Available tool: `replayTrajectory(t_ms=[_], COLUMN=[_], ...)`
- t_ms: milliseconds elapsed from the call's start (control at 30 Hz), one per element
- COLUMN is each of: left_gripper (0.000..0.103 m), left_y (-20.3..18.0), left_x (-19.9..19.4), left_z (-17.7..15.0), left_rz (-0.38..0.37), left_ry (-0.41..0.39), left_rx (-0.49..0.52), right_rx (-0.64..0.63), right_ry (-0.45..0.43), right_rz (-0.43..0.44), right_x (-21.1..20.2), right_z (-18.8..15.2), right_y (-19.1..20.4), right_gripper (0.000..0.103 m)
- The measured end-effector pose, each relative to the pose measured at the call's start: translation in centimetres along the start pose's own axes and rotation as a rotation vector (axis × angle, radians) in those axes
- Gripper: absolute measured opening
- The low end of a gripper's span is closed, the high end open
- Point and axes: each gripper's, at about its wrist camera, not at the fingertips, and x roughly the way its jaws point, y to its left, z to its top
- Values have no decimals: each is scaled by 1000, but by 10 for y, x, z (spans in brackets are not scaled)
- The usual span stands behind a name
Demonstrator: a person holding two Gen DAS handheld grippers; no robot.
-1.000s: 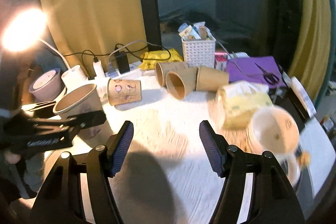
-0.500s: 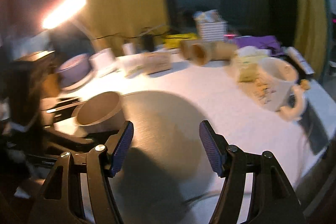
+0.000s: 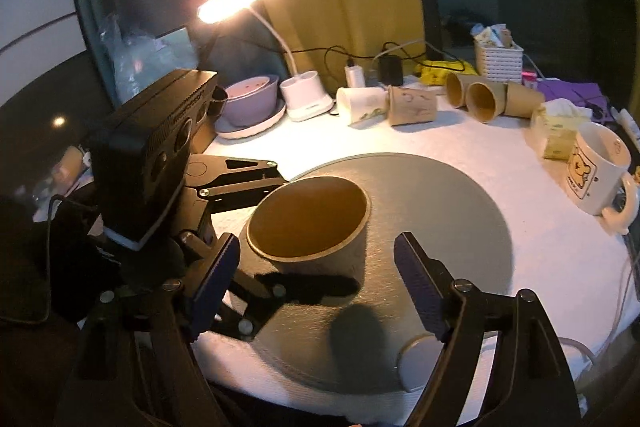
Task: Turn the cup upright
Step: 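Grasp the cup's side with the right gripper while the left gripper releases it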
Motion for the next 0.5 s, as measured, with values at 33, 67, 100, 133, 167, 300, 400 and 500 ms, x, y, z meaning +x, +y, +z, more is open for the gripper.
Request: replayTrajectory(t_ms=[33, 67, 100, 133, 167, 300, 400, 500], left_gripper=[61, 61, 61, 61, 61, 61, 61, 62], left_y=[-1, -3, -5, -7, -8, -15, -15, -16], left_x=[-1, -2, -3, -3, -3, -2, -2, -1], left_z=[0, 0, 0, -1, -1, -2, -2, -3], left_rz=[-2, -5, -6, -7, -9, -16, -18, -15], left_ry=[-3, -6, -8, -8, -8, -10, -11, -11], left_rx=[8, 18, 30, 39, 47, 75, 77, 73], right_rx=[-2, -6, -9, -13, -18, -16, -18, -5], right_ry=[7, 16, 22, 29, 36, 54, 67, 73], right_rz=[3, 8, 13, 18, 19, 29, 33, 56], right_x=[1, 3, 3, 5, 7, 14, 16, 16], right_z=[0, -1, -2, -1, -2, -2, -2, -1], right_y=[2, 3, 6, 7, 8, 6, 5, 2], right_gripper=[82, 82, 82, 82, 82, 82, 82, 80])
